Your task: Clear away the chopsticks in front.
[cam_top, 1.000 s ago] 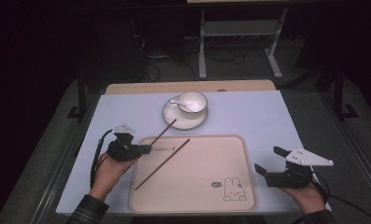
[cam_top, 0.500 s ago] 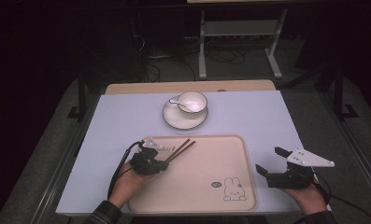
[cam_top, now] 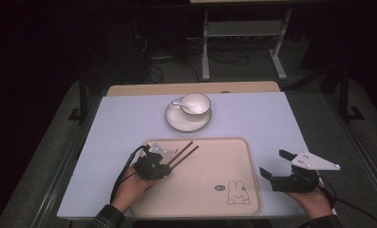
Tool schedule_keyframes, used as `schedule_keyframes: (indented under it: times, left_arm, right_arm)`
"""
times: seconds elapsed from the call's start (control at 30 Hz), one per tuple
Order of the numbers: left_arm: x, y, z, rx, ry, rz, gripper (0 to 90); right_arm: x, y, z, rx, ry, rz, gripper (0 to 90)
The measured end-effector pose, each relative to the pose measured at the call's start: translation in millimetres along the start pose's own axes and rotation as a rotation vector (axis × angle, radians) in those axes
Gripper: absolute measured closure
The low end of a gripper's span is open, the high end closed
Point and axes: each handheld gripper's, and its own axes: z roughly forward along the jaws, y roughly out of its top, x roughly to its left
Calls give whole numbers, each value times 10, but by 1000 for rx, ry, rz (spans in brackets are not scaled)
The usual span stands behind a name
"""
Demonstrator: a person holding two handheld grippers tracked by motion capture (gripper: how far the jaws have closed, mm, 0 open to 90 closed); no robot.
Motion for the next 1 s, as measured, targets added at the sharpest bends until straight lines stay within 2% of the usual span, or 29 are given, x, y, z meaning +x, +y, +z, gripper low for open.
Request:
schedule_keyframes:
  times: [0.1,0.13,0.23,0.27,0.3,0.33,0.4,0.43,0.47,0.5,0.6,0.73,0.87,1.0]
  left_arm:
    - [-12,31,-14,-9,10,9,785]
    - [-20,96,-29,-28,16,17,790]
    - [-9,185,-18,-49,-9,33,821]
    - [-7,287,33,-56,-39,59,872]
    - [-10,341,70,-53,-47,69,890]
    - [-10,341,70,-53,-47,69,893]
    - [-40,507,187,-65,-67,88,893]
    - [-40,507,187,-65,-67,88,893]
    - [-81,612,286,-61,-80,107,893]
    - [-81,612,286,-61,-80,107,893]
    - [-130,758,493,-47,-84,128,892]
    - [-93,792,603,-37,-62,125,892]
    - [1,749,571,-38,-39,115,891]
    - [88,684,516,-40,-28,87,891]
  right_arm:
    - [2,0,-2,0,0,0,60]
    - [6,0,3,0,3,0,60]
    - [13,2,9,0,6,-1,60]
    - [15,3,12,1,7,-2,60]
    - [14,2,14,2,7,-3,60]
    - [14,2,14,2,7,-3,60]
    - [4,-1,14,3,5,-1,60]
    - [4,-1,14,3,5,-1,60]
    - [0,-3,12,4,2,3,60]
    - [-3,-5,13,3,2,2,60]
    - [-10,-10,12,5,2,1,61]
    - [-20,-17,1,5,0,4,61]
    - [-22,-20,-3,4,0,4,61]
    - [-13,-16,-5,5,0,5,61]
